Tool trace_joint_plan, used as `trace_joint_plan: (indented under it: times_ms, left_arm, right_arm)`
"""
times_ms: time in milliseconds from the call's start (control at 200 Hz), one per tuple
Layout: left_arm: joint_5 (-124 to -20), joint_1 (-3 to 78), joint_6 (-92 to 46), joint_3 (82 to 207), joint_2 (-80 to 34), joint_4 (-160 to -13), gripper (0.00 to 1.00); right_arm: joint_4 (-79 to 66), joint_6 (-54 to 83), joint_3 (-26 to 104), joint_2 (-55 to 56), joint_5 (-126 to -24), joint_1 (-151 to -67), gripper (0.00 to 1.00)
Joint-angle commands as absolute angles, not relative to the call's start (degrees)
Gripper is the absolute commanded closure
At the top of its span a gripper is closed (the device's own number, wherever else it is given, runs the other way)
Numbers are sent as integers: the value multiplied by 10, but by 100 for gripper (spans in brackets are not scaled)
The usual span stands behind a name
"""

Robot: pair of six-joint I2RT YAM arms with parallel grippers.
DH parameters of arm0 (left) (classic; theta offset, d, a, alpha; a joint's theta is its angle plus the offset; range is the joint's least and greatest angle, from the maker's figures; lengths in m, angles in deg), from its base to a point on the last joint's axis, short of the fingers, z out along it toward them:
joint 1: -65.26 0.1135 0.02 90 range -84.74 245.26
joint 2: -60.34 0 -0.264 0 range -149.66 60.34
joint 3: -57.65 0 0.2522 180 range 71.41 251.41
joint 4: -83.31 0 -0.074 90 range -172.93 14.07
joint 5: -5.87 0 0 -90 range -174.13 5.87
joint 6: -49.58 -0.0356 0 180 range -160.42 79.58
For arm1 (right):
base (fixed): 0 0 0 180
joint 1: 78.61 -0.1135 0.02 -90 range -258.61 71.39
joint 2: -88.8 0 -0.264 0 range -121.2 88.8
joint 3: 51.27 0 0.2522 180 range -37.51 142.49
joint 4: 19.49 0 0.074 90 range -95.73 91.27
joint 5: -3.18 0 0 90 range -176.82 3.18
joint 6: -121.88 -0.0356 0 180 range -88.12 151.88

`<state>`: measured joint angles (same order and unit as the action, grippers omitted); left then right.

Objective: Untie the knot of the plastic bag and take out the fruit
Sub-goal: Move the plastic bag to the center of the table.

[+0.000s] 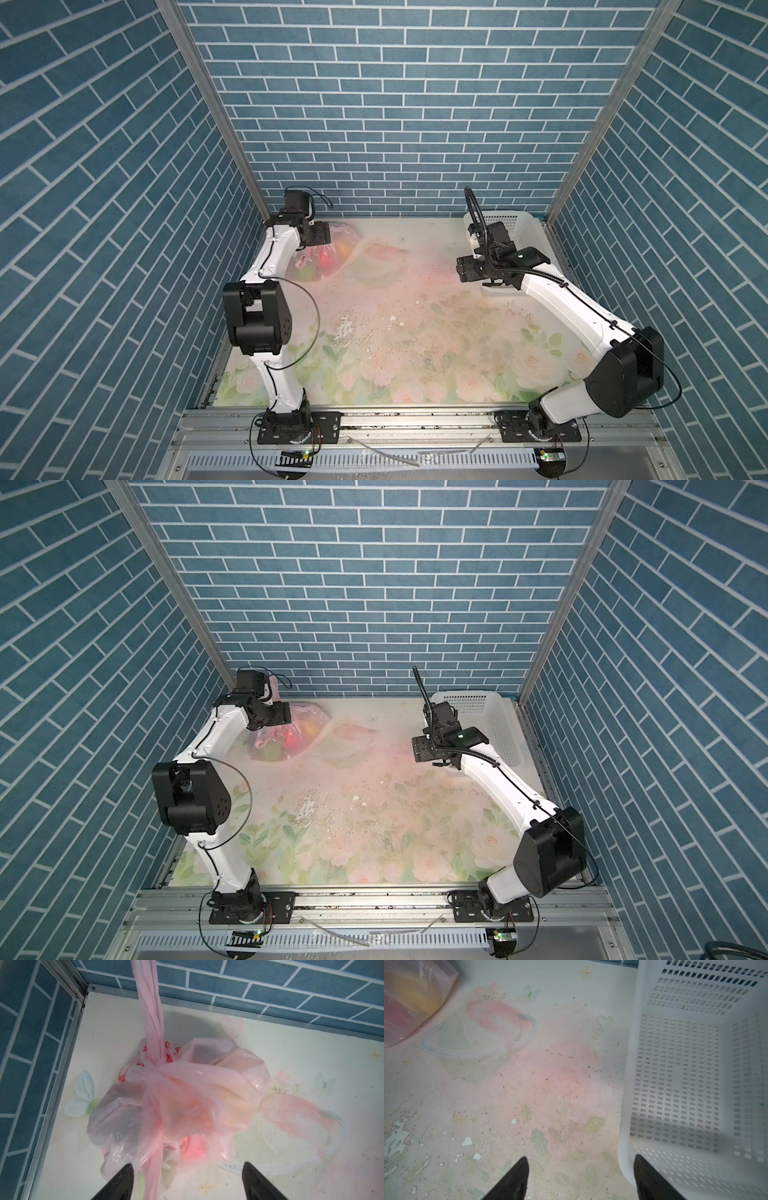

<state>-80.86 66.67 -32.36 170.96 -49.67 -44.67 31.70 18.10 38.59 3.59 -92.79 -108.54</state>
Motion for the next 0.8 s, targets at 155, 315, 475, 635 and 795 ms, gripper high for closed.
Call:
trace_joint_plan:
  times_ms: [155, 315, 475, 635, 795]
  left_arm:
    - [-792, 674, -348, 1800, -588, -421, 24]
    - [-789, 674, -345, 1805, -613, -426, 49]
    - [-786, 674, -340, 1772, -602, -441, 75]
    - [-763, 674, -326, 1733, -578, -456, 100]
    - [-723, 670, -300, 1684, -535, -467, 100]
  right_arm:
    - [338, 158, 379, 52, -930, -1095, 20]
    - [341, 157, 376, 58, -938, -1096, 20]
    - [337, 154, 371, 62, -939, -1096, 20]
    - [330, 152, 369, 62, -938, -1097, 20]
    - [323, 147, 359, 64, -936, -1097, 20]
